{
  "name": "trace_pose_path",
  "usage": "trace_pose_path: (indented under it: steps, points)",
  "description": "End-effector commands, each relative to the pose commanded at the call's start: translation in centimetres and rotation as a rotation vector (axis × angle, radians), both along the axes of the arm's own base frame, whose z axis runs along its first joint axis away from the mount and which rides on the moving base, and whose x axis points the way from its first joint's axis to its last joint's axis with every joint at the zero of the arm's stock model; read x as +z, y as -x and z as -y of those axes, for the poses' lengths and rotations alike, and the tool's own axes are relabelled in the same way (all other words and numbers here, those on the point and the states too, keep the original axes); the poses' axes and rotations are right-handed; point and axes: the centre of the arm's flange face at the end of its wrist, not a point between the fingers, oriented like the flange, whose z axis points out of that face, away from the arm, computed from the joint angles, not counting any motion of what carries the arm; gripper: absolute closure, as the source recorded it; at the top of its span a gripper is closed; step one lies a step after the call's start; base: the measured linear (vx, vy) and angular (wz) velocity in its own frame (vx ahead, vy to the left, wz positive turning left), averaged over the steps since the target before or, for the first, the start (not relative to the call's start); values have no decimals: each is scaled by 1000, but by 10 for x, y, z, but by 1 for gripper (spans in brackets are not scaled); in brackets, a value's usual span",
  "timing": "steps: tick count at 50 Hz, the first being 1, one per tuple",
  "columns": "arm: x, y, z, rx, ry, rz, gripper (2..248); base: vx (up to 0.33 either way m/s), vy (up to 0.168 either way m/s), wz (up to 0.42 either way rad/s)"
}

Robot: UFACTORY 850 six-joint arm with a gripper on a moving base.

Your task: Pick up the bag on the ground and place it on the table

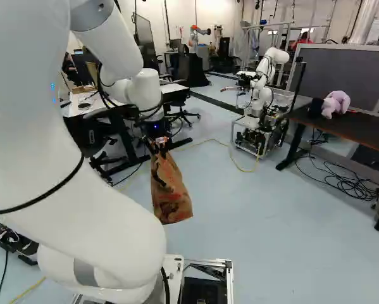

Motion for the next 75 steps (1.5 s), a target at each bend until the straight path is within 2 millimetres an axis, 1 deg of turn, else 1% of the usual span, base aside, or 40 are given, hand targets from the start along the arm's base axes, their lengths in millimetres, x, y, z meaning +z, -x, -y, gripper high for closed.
trace_pose_path:
  steps: [38,64,75]
  points:
    - [56,-2,1,4,-13,-4,229,0,0,0]
    - [94,-7,-2,-22,-63,29,229,0,0,0]
    - [110,-10,0,-13,-50,61,229,0,0,0]
